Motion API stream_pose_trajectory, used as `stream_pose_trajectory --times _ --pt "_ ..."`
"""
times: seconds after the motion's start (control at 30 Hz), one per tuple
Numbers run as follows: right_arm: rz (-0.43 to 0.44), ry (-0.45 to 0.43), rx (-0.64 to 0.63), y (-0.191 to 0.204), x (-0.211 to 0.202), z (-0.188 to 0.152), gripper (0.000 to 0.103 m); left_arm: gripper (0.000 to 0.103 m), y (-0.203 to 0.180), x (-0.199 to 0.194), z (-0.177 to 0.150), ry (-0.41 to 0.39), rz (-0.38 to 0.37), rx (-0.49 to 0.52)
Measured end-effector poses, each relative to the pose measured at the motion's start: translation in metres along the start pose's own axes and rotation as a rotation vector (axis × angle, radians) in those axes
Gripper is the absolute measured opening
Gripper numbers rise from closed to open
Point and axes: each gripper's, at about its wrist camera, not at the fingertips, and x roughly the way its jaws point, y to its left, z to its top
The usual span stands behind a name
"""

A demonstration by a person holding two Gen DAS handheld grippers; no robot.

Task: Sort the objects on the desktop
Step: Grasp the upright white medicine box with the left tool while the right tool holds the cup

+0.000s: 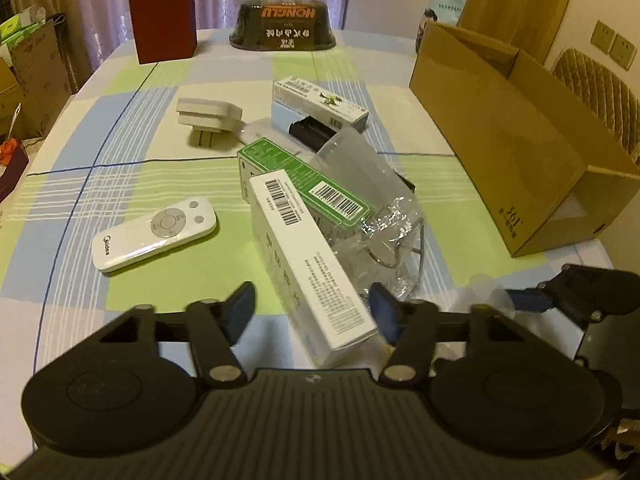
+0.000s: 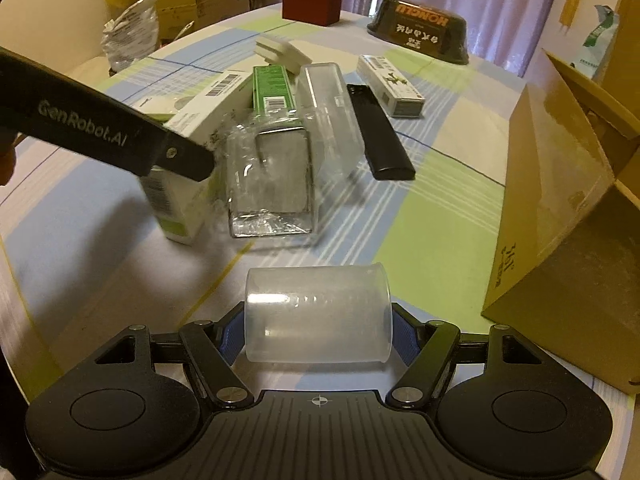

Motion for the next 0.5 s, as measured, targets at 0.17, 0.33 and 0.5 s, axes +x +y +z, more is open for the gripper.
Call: stream_pose_trajectory --times 0.17,0.33,0.5 --pt "-0.012 -0.005 0.012 -0.0014 -0.0005 -0.0001 0.071 0.030 0.0021 -0.0015 -0.0026 0.016 0.049 0.070" --pt "-0.023 0.001 0.010 0.0004 -0.0007 -0.0017 0.071 0.032 0.0068 0.0050 -0.0057 0.038 0.066 0.069" --pt "-0.029 0.002 0.013 0.0002 -0.0007 -0.0019 0.071 0.021 0.0086 0.0053 -0.0068 0.042 0.069 0.066"
